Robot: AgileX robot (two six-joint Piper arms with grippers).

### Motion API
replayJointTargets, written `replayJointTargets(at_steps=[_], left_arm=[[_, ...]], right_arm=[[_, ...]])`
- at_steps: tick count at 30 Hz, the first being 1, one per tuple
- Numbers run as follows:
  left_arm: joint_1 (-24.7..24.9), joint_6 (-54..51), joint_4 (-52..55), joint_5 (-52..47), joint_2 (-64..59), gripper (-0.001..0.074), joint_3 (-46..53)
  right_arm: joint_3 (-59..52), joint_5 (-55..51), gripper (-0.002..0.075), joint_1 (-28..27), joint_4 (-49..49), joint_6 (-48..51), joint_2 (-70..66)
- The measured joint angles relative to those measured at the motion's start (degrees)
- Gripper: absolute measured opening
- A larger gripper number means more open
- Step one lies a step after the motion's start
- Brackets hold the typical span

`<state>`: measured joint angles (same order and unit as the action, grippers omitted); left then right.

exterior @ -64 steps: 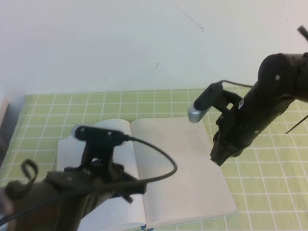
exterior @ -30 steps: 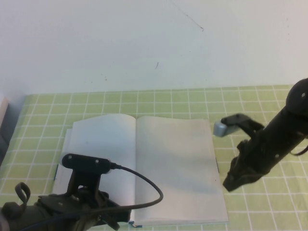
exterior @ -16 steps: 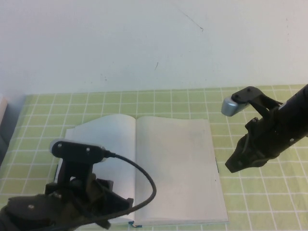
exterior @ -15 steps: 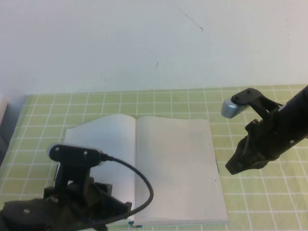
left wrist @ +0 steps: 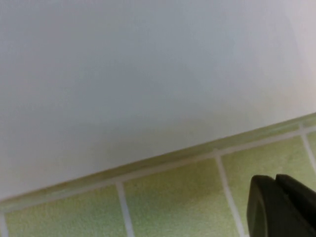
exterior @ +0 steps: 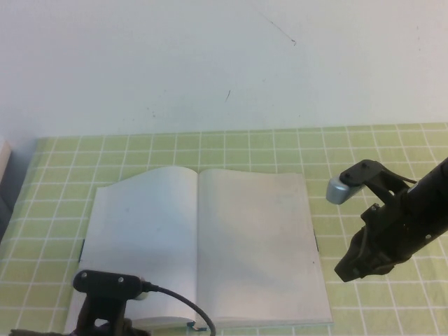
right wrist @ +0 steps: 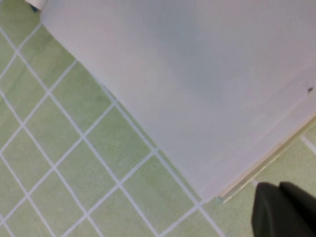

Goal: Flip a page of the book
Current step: Open the closed book

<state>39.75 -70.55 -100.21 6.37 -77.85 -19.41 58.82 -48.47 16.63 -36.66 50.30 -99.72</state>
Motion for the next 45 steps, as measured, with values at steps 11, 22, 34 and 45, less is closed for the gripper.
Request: replayJointTargets(at_steps=[11, 22, 34, 45], left_arm=[[0.00, -1.77, 0.13, 2.25, -10.67, -0.0002, -7.77], [0.00, -2.60, 0.13, 0.25, -9.48, -0.0002, -9.74], [0.00, -2.76, 0.56, -11.59, -12.19, -0.0002, -10.63], [0.00, -2.63, 0.61, -11.57, -15.15, -0.0002, -15.54]], right_arm=[[0.00, 0.13, -0.0002, 0.00, -1.58, 1.02, 0.00], [0.00, -0.07, -0.0003, 0.00, -2.44, 2.62, 2.32], [0.00, -2.66, -0.0003, 0.24, -8.23, 6.75, 2.88], [0.00, -2.82, -0.0003, 0.24, -8.48, 6.84, 2.95]])
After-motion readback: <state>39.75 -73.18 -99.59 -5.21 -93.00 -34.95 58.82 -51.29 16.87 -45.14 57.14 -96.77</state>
